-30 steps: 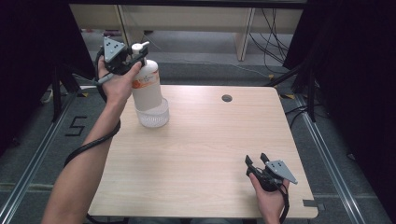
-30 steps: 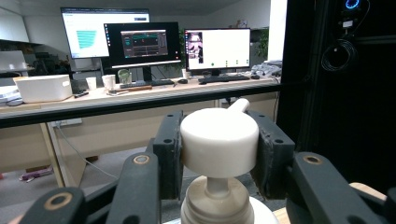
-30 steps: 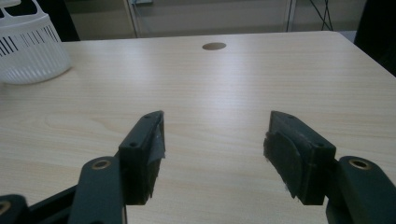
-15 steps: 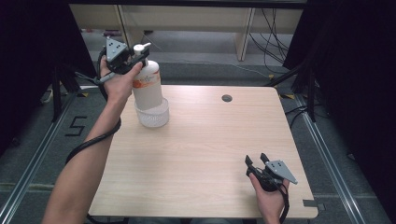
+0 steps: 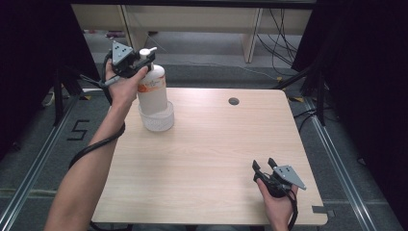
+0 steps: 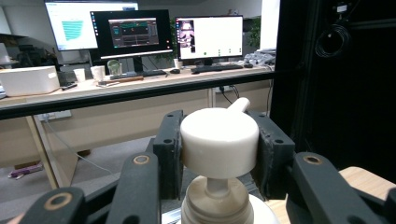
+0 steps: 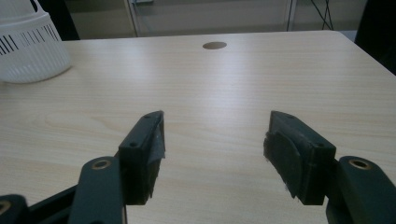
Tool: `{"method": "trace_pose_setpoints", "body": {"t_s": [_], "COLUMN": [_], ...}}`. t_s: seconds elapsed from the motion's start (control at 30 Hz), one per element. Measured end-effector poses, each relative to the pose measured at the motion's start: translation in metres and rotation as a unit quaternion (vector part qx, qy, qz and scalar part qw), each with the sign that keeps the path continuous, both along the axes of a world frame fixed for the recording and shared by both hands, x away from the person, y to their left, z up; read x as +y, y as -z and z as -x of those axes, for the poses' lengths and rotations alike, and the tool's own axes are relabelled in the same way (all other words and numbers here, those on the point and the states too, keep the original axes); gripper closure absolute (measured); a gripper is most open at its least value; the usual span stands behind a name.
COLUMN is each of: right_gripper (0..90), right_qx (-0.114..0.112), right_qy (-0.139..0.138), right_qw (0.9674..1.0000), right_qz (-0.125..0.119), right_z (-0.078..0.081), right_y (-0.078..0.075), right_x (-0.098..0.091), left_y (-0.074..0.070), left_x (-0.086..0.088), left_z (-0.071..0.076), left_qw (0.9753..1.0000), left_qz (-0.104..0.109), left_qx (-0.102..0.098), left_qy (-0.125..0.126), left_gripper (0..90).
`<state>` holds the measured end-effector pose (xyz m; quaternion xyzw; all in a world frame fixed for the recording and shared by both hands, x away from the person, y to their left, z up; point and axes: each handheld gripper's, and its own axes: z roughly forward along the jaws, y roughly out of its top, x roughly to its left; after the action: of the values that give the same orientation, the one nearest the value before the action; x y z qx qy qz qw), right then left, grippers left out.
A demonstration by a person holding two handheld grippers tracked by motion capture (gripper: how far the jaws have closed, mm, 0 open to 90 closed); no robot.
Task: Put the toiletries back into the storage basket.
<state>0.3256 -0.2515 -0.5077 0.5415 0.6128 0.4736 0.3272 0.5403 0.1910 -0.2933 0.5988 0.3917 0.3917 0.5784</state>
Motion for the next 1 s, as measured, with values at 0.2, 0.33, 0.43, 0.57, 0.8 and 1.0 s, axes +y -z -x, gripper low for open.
{"method": "trace_pose_setpoints", "body": {"t_s": [0.2,0.33,0.43,0.57,0.8,1.0], "right_gripper": [38.1,38.1,38.1,38.1,38.1,38.1], "right_qx": [0.000,-0.004,-0.001,0.002,-0.001,-0.002], "right_qy": [0.001,-0.001,-0.001,0.000,-0.001,-0.001], "right_qw": [1.0000,0.9999,1.0000,1.0000,1.0000,1.0000], "right_qz": [-0.001,0.009,0.003,-0.001,0.006,0.007], "right_z": [0.000,0.000,0.000,0.000,0.000,-0.001], "right_y": [0.000,0.000,0.000,0.000,0.001,0.001], "right_x": [0.000,-0.002,-0.001,0.000,-0.001,-0.001], "left_y": [0.002,0.003,0.005,0.006,0.008,0.011], "left_x": [0.000,0.000,-0.001,0.000,-0.001,-0.003], "left_z": [-0.002,-0.002,-0.002,-0.003,-0.003,-0.004], "left_qw": [1.0000,0.9999,1.0000,1.0000,0.9999,0.9999], "left_qz": [-0.005,-0.008,-0.001,-0.005,-0.002,-0.005], "left_qx": [-0.004,-0.003,0.004,0.001,0.006,0.007], "left_qy": [0.004,0.006,0.008,0.007,0.011,0.013], "left_gripper": [58.8,58.9,58.8,58.8,58.8,58.8]}}
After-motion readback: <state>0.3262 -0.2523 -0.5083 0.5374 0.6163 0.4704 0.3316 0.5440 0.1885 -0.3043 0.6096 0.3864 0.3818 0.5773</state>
